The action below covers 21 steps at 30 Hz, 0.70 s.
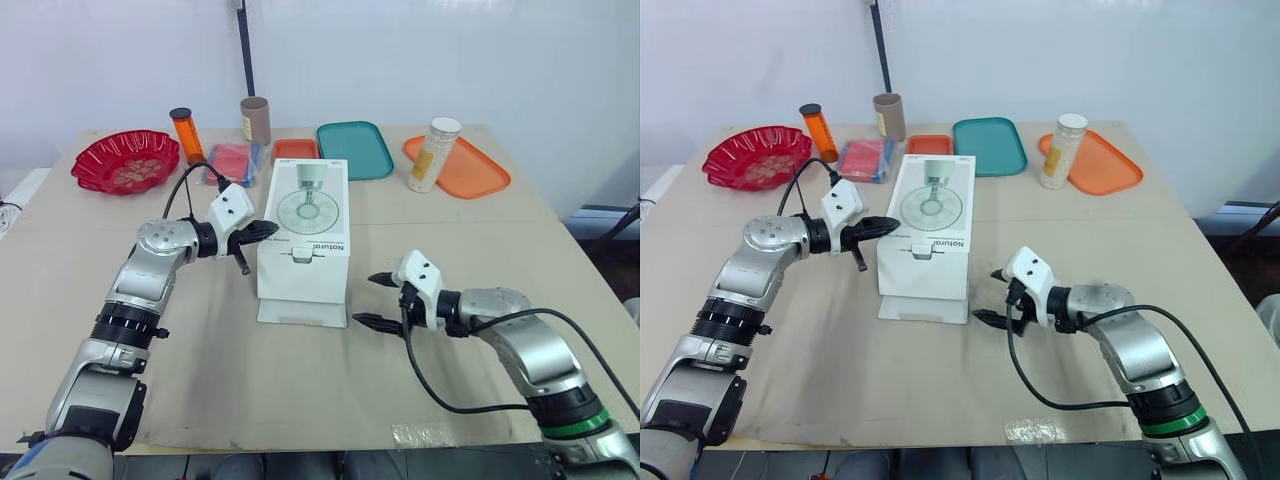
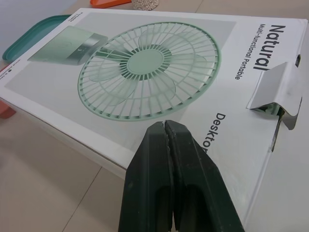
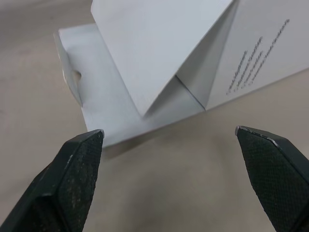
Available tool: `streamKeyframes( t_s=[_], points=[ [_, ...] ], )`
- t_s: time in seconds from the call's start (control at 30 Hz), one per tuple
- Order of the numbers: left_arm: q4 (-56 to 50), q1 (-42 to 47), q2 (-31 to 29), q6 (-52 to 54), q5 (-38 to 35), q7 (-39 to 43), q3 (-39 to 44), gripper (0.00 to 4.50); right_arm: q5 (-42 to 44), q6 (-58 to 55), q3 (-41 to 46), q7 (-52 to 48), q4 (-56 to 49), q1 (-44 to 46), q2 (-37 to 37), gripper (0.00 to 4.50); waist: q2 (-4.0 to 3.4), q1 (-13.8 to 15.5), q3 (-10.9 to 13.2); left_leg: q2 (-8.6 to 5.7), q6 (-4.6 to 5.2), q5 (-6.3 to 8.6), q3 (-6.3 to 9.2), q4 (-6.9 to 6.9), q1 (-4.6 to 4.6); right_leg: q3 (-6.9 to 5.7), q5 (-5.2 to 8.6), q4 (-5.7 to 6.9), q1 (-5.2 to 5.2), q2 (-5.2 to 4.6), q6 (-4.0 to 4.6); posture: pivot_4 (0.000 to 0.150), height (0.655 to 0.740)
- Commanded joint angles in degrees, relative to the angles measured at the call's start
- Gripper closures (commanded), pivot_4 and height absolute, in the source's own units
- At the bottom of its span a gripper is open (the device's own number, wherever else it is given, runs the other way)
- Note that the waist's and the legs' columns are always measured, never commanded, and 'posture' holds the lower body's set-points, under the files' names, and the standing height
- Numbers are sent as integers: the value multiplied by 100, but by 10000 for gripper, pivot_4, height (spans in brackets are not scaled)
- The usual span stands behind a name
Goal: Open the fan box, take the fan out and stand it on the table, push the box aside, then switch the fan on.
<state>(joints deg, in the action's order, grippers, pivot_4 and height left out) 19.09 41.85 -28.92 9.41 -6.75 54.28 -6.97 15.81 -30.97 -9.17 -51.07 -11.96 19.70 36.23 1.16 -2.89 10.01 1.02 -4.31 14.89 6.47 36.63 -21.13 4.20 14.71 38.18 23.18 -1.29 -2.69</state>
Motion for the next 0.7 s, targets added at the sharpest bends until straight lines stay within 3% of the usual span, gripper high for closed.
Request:
streamKeyframes(
  t_s=[0.03,0.47,0.7],
  points=[
    [37,-7,-40,-14,79,-6,-13,43970,40,164,-70,-62,-138,203,-134,0,0,6,0,0,0,0,0,0,0,0,0,0,0,0,0,1500,7400],
    [86,-28,-405,-105,52,428,11,43970,433,92,-152,-527,-694,101,-191,0,0,-3,0,0,0,0,1,-1,-2,0,1,-1,1,0,-1,1500,7400],
    [315,-35,-620,-314,113,666,-7,43970,1419,-415,326,-477,-990,237,-463,0,-1,2,0,0,0,0,1,0,-1,-1,1,0,0,0,-1,1500,7400]
  ],
)
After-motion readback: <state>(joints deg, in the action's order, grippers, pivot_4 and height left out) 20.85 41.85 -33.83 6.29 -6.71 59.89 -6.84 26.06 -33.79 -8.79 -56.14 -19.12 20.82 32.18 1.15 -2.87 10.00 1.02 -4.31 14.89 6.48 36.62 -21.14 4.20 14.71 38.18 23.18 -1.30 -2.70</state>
